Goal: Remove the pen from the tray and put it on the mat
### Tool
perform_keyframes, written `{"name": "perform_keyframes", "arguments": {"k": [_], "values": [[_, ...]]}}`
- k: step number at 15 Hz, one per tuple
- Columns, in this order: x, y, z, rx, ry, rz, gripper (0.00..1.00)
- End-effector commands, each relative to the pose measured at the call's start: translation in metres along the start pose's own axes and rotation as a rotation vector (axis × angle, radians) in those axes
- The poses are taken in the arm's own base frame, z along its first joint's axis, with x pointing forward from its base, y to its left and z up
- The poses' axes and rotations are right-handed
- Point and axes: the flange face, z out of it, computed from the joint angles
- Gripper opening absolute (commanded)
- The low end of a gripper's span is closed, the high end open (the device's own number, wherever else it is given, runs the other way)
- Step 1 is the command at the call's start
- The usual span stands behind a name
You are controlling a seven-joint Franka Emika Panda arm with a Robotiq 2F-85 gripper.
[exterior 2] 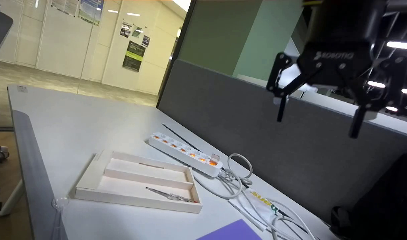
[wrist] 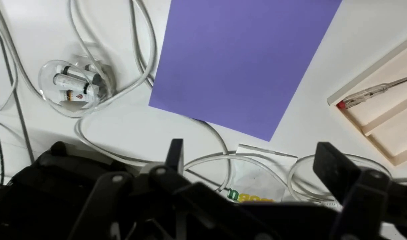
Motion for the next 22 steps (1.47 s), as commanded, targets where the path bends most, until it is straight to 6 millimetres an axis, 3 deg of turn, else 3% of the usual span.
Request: {"name": "perform_keyframes", "arguments": {"k": [1, 4, 7, 8, 9, 14, 16, 22], "values": [[0.026, -0.037, 0.056, 0.011, -0.072, -0.009, 1.0], [0.032, -0.076, 0.097, 0.073, -0.155, -0.118, 1.0], [0.035, -0.108, 0.124, 0.124, -0.212, -0.178, 1.0], [0.038, -0.111, 0.126, 0.127, -0.219, -0.178, 1.0], [0.027, -0.109, 0.123, 0.117, -0.202, -0.17, 1.0], [0.034, -0.114, 0.131, 0.125, -0.215, -0.18, 1.0], [0.04, -0.135, 0.136, 0.132, -0.18, -0.171, 1.0], [0.047, -0.234, 0.155, 0.14, -0.16, -0.049, 1.0]]}}
